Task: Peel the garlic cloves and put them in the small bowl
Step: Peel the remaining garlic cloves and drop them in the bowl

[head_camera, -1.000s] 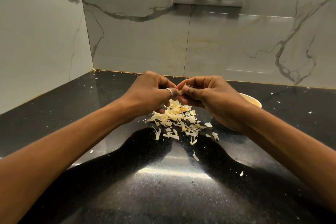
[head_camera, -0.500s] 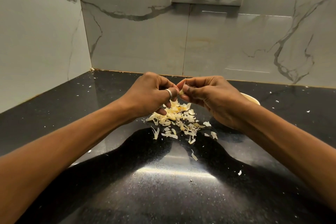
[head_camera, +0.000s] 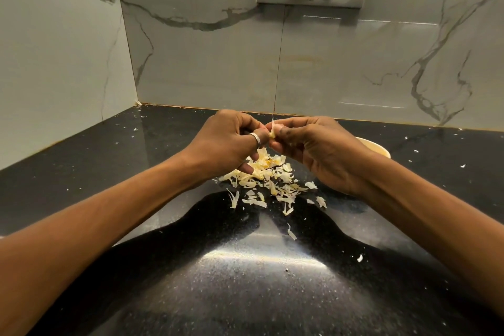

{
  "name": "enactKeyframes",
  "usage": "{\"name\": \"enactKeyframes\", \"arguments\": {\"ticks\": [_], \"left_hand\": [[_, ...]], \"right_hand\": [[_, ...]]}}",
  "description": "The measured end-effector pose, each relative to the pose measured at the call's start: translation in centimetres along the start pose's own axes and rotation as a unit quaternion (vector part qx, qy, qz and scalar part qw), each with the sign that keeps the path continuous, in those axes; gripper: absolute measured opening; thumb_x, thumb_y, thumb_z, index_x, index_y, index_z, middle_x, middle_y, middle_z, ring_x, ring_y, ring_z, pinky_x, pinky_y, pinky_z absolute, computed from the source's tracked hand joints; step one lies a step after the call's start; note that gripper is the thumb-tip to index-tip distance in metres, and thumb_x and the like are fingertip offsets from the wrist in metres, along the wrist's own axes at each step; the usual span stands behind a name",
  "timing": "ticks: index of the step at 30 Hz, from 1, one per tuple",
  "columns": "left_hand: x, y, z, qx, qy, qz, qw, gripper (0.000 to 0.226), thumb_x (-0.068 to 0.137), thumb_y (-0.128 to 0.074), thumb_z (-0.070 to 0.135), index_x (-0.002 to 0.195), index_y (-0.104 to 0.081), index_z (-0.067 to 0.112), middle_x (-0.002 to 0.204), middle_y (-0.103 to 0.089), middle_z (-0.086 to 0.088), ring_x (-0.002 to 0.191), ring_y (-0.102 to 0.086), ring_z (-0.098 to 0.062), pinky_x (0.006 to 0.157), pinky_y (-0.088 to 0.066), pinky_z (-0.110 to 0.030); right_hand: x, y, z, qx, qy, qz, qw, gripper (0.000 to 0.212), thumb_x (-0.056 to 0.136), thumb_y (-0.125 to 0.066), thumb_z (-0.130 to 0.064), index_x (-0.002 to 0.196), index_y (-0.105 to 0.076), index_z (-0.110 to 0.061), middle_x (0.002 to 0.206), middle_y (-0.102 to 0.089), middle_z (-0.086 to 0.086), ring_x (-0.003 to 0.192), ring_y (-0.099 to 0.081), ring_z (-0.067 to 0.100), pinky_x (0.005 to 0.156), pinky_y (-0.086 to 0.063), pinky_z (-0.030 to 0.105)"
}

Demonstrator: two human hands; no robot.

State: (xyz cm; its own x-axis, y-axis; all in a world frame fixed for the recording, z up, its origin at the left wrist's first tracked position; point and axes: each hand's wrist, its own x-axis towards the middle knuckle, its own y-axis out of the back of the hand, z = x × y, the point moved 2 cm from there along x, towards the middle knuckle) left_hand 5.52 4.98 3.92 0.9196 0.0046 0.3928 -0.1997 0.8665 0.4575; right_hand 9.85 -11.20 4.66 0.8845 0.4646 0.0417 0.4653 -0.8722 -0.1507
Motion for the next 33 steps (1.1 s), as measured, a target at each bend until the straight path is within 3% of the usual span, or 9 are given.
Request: {"name": "enactKeyframes", "arguments": {"ticks": [5, 8, 13, 17, 22, 29, 33], "left_hand": [[0.0, 0.0, -0.1, 0.058, -0.032, 0.024, 0.998, 0.010, 0.094, -0.068, 0.020, 0.084, -0.068, 0.016, 0.072, -0.067, -0.003, 0.060, -0.070, -0.012, 0.050, -0.058, -0.028], [-0.1, -0.1, 0.1, 0.082, -0.053, 0.034, 0.995, 0.011, 0.093, -0.069, 0.023, 0.085, -0.070, 0.016, 0.068, -0.067, 0.000, 0.058, -0.069, -0.010, 0.049, -0.059, -0.028], [-0.1, -0.1, 0.1, 0.098, -0.059, 0.028, 0.993, 0.008, 0.093, -0.070, 0.021, 0.087, -0.070, 0.016, 0.068, -0.068, -0.001, 0.058, -0.068, -0.010, 0.048, -0.057, -0.025], [0.0, -0.1, 0.1, 0.110, -0.064, 0.024, 0.992, 0.007, 0.092, -0.070, 0.018, 0.085, -0.069, 0.016, 0.069, -0.068, -0.004, 0.060, -0.069, -0.017, 0.048, -0.057, -0.026], [0.3, 0.6, 0.0, 0.141, -0.069, 0.044, 0.987, 0.008, 0.092, -0.070, 0.018, 0.084, -0.068, 0.015, 0.068, -0.069, -0.003, 0.056, -0.069, -0.019, 0.052, -0.060, -0.037], [0.5, 1.3, 0.1, 0.192, -0.070, 0.078, 0.976, 0.011, 0.089, -0.072, 0.021, 0.085, -0.070, 0.010, 0.069, -0.066, 0.001, 0.064, -0.068, -0.020, 0.065, -0.061, -0.046], [0.6, 1.6, 0.0, 0.219, -0.071, 0.081, 0.970, 0.014, 0.088, -0.073, 0.024, 0.080, -0.068, 0.013, 0.067, -0.065, 0.003, 0.061, -0.065, -0.016, 0.067, -0.060, -0.044]], "right_hand": [[-0.4, -0.2, -0.1, -0.010, 0.000, 0.017, 1.000, 0.013, 0.090, -0.067, -0.002, 0.099, -0.070, 0.006, 0.088, -0.072, 0.013, 0.074, -0.072, 0.014, 0.066, -0.059, 0.019], [-0.6, -0.3, -0.1, -0.019, -0.007, 0.026, 0.999, 0.004, 0.090, -0.066, 0.002, 0.092, -0.070, 0.003, 0.085, -0.073, 0.015, 0.070, -0.073, 0.016, 0.061, -0.059, 0.019], [-0.7, -0.4, 0.0, -0.025, -0.016, 0.031, 0.999, 0.006, 0.089, -0.065, 0.008, 0.087, -0.067, 0.003, 0.084, -0.071, 0.018, 0.068, -0.073, 0.018, 0.061, -0.059, 0.020], [-0.7, -0.4, -0.1, -0.032, -0.011, 0.026, 0.999, 0.007, 0.089, -0.063, 0.011, 0.090, -0.066, 0.005, 0.090, -0.069, 0.019, 0.071, -0.073, 0.017, 0.064, -0.060, 0.021], [-0.5, -0.3, -0.1, -0.033, -0.022, 0.014, 0.999, 0.008, 0.091, -0.062, 0.010, 0.096, -0.067, 0.007, 0.095, -0.069, 0.024, 0.082, -0.072, 0.024, 0.071, -0.062, 0.026], [-0.6, -0.4, -0.1, -0.080, -0.027, 0.003, 0.996, 0.008, 0.091, -0.063, 0.006, 0.095, -0.069, 0.005, 0.087, -0.071, 0.020, 0.073, -0.070, 0.021, 0.066, -0.061, 0.024], [-0.5, -0.3, 0.0, -0.106, -0.024, -0.002, 0.994, 0.012, 0.091, -0.063, 0.005, 0.100, -0.070, 0.008, 0.089, -0.070, 0.020, 0.072, -0.068, 0.019, 0.065, -0.060, 0.022]]}}
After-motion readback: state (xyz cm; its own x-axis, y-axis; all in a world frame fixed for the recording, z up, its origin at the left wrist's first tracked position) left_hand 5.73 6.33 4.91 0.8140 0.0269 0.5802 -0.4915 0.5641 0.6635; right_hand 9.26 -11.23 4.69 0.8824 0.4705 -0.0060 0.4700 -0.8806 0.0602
